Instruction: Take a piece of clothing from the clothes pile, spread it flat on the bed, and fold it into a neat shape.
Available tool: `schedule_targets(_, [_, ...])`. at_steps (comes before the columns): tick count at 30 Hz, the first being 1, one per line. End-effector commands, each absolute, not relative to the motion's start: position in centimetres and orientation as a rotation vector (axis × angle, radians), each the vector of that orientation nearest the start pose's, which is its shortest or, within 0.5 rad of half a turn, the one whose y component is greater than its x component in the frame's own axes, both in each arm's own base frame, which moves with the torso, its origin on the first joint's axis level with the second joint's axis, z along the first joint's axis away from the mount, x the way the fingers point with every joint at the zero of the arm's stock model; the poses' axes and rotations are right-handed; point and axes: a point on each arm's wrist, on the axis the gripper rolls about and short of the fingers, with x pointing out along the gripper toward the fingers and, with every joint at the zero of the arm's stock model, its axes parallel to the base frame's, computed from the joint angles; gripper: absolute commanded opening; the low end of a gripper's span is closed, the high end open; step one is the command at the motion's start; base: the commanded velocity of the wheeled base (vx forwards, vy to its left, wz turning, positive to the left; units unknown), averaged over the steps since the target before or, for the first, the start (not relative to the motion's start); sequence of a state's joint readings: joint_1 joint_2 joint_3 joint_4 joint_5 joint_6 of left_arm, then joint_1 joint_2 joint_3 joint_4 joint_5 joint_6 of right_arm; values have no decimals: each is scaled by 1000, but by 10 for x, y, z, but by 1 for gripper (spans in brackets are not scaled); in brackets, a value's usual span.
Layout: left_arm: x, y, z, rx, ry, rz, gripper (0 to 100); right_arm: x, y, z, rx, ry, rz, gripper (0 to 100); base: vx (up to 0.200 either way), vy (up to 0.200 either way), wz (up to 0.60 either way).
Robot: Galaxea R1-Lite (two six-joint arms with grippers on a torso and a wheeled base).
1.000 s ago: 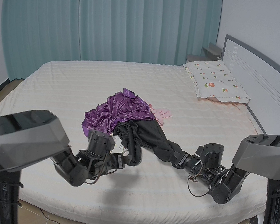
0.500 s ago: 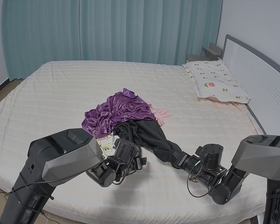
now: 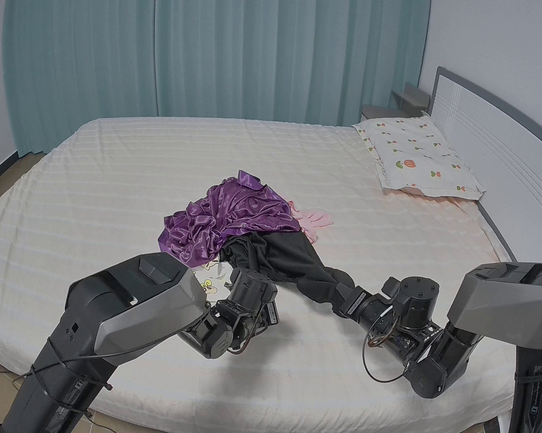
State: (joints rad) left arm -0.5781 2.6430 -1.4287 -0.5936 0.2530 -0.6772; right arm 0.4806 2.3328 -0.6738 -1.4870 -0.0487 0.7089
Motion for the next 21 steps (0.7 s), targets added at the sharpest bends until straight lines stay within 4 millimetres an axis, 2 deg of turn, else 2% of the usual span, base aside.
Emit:
schedule_targets(1, [392, -246, -12, -496, 608, -89, 0, 319, 168, 23, 654, 290, 367, 0, 0, 0, 0])
schedule_targets(3, [382, -239, 10, -531, 578, -100, 0, 319, 165, 44, 670, 225, 384, 0, 0, 0, 0])
schedule_targets(4, [381, -239, 12, -534, 575, -101, 0, 319, 165, 46, 671, 221, 385, 0, 0, 0, 0])
schedule_targets(7, [362, -224, 68, -602, 441, -157, 0, 313, 158, 99, 704, 87, 441, 0, 0, 0, 0])
schedule_targets(8, [355, -217, 95, -639, 373, -187, 0, 311, 158, 124, 719, 21, 482, 0, 0, 0, 0])
schedule_targets(9, [352, -214, 109, -655, 343, -200, 0, 311, 158, 136, 725, -7, 499, 0, 0, 0, 0])
schedule_targets(10, [346, -204, 140, -689, 281, -230, 0, 308, 158, 166, 737, -65, 529, 0, 0, 0, 0])
schedule_targets(12, [339, -198, 166, -716, 227, -263, 0, 302, 156, 192, 747, -111, 554, 0, 0, 0, 0])
schedule_targets(13, [339, -198, 166, -716, 227, -263, 0, 302, 156, 192, 747, -111, 554, 0, 0, 0, 0])
schedule_targets(14, [330, -187, 196, -746, 146, -281, 0, 293, 150, 228, 762, -198, 592, 0, 0, 0, 0])
schedule_targets(15, [329, -186, 197, -746, 143, -281, 0, 292, 150, 231, 763, -204, 596, 0, 0, 0, 0])
schedule_targets(16, [321, -175, 215, -758, 97, -283, 0, 283, 146, 249, 765, -243, 638, 0, 0, 0, 0])
schedule_targets(18, [316, -162, 223, -765, 74, -265, 0, 280, 147, 245, 754, -191, 659, 0, 0, 0, 0])
schedule_targets(19, [315, -155, 219, -763, 79, -241, 0, 279, 149, 234, 746, -140, 657, 0, 0, 0, 0])
schedule_targets(21, [310, -148, 199, -742, 142, -202, 0, 280, 154, 201, 734, -20, 637, 0, 0, 0, 0])
